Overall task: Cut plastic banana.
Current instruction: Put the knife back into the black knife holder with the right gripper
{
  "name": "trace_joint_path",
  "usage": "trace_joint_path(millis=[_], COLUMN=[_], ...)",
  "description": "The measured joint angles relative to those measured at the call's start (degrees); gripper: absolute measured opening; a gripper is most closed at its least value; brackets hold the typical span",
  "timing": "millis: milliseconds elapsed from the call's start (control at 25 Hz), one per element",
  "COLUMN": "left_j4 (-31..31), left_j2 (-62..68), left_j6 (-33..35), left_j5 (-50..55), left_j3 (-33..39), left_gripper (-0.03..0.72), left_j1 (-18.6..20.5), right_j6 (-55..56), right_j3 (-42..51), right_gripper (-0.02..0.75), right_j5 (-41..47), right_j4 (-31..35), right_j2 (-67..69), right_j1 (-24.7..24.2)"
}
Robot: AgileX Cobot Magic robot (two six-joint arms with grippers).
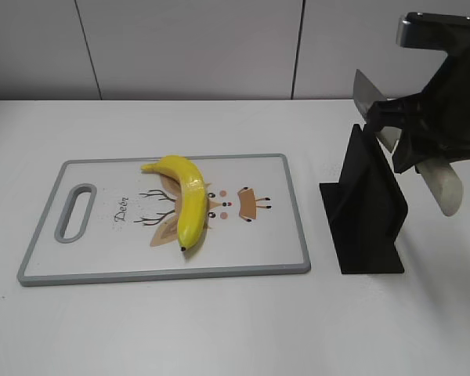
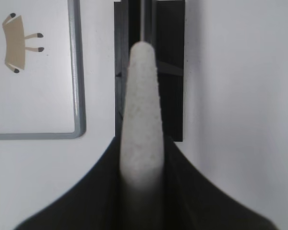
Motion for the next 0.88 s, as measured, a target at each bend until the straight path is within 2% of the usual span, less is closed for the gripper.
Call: trace_joint_path(millis=[520, 880], left_j4=[0.4, 0.7], left_j2=[0.0, 0.0], left_j6=[0.0, 0.0], left_j5=[0.0, 0.0], left_j3=[0.0, 0.0], left_gripper=[0.587, 0.587], left_j1=[0.0, 0.0], right_j6=[-0.6, -0.6], right_j3=[0.1, 0.1], right_gripper=[0.165, 0.165], right_j5=[-0.5, -0.4], right_j4=[0.0, 0.3], right_j2=[-5.2, -3.8], right_j1=[0.0, 0.0])
